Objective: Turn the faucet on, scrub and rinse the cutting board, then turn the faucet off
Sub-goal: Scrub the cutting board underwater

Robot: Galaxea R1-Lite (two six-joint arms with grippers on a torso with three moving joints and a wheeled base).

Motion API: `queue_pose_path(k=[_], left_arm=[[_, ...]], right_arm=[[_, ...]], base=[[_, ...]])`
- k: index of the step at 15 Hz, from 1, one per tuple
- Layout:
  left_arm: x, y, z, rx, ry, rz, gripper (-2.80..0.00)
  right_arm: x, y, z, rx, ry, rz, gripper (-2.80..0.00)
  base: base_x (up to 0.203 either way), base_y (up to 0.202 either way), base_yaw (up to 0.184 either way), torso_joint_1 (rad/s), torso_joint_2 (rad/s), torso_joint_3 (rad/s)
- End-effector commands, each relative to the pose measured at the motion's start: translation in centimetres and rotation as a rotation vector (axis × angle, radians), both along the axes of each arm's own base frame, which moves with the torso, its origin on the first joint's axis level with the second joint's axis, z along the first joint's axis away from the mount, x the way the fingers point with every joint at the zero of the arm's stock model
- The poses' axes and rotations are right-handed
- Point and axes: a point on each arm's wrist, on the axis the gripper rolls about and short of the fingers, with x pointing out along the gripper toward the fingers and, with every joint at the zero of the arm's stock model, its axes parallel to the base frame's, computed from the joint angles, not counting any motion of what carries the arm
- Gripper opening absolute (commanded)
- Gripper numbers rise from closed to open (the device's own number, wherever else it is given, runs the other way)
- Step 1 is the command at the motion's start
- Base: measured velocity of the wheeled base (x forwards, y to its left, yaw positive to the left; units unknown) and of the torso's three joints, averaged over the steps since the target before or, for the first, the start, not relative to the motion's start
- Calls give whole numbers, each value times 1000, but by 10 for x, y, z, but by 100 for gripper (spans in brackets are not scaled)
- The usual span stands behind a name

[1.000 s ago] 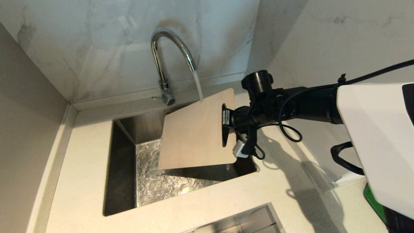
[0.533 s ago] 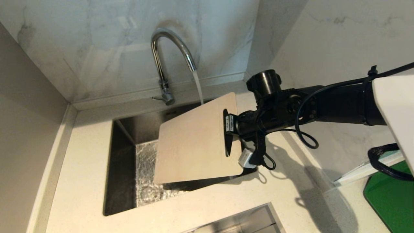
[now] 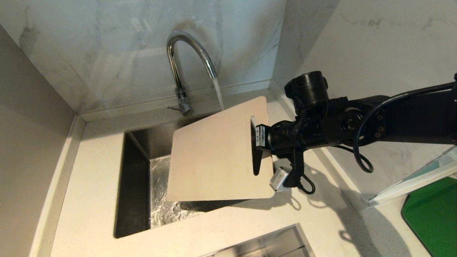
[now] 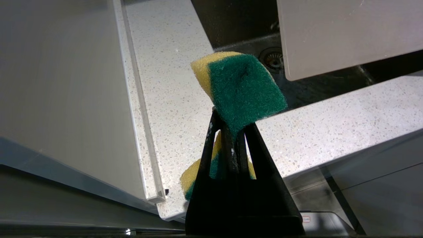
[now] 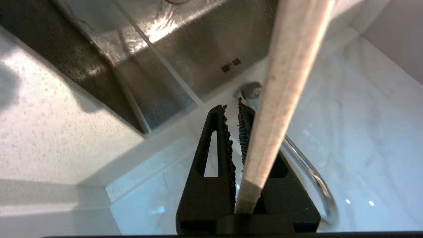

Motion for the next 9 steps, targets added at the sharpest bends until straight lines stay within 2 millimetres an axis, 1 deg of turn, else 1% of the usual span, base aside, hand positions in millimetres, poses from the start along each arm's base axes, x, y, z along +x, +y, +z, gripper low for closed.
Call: queue_pose_path(k=[1,6,9], left_arm=[[0,0,-1,0,2,0,-280],[0,0,-1,0,2,0,-280],[0,0,0,3,2,5,-280]], right_arm=[[-16,-7,4,-7,-13,11,-280],[-25,-11,11,0,-30,11,-280],[-33,-14,9,-5,-20,10,-280]], base=[[0,0,0,0,0,0],[0,0,0,0,0,0],[0,0,0,0,0,0]])
